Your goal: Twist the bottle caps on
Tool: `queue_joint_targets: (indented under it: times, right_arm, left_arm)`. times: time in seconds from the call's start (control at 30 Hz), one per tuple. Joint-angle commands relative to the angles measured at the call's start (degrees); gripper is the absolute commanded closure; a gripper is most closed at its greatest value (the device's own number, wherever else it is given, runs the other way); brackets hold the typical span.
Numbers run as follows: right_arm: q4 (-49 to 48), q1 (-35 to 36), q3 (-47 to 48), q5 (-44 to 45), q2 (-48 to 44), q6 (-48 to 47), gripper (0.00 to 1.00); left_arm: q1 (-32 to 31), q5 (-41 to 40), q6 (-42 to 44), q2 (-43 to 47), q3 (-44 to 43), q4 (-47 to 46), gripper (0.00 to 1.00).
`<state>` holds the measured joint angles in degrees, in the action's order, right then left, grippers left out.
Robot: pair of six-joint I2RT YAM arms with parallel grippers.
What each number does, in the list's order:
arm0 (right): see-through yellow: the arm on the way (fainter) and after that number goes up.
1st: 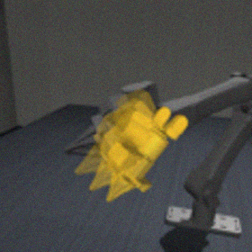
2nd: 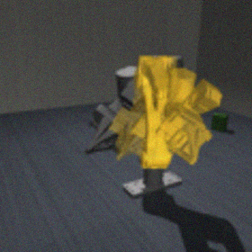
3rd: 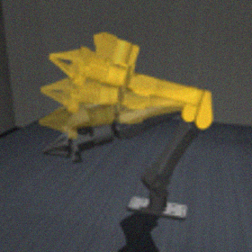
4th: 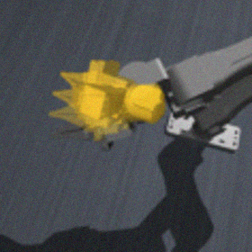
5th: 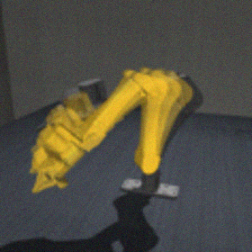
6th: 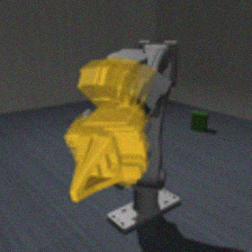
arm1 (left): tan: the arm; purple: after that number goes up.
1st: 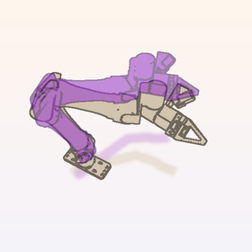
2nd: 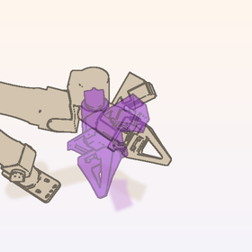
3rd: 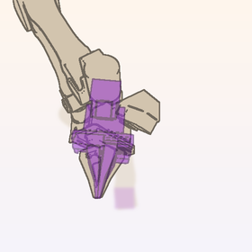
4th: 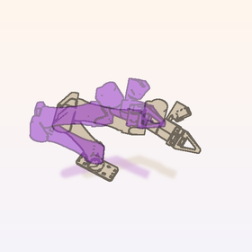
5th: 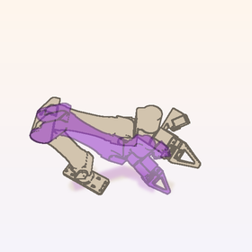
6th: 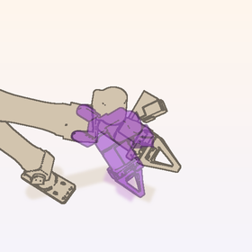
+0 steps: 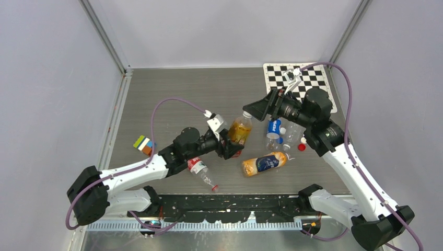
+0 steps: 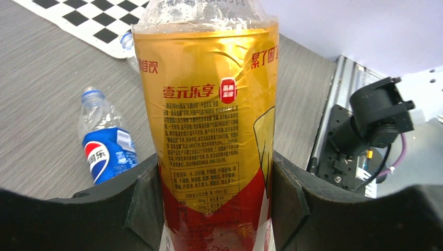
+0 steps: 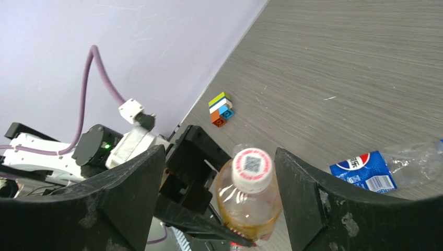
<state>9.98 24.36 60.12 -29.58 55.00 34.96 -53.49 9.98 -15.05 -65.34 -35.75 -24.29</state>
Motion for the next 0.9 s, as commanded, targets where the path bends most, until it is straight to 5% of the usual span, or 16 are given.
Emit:
queue_joint_targets:
  times: [0.0, 0.87]
  right_arm:
    - [-0.61, 0.07, 2.23, 2.14, 1.15, -2.14, 0.17]
    - [-5.65, 0.07, -0.71, -5.4, 1.4, 3.2, 0.19]
  left_arm:
    - [0.23, 5.25, 0.55, 0.31, -0.61, -7.19, 1.0]
    - [0.23, -2.83, -1.2, -1.79, -3.1, -6.39, 1.0]
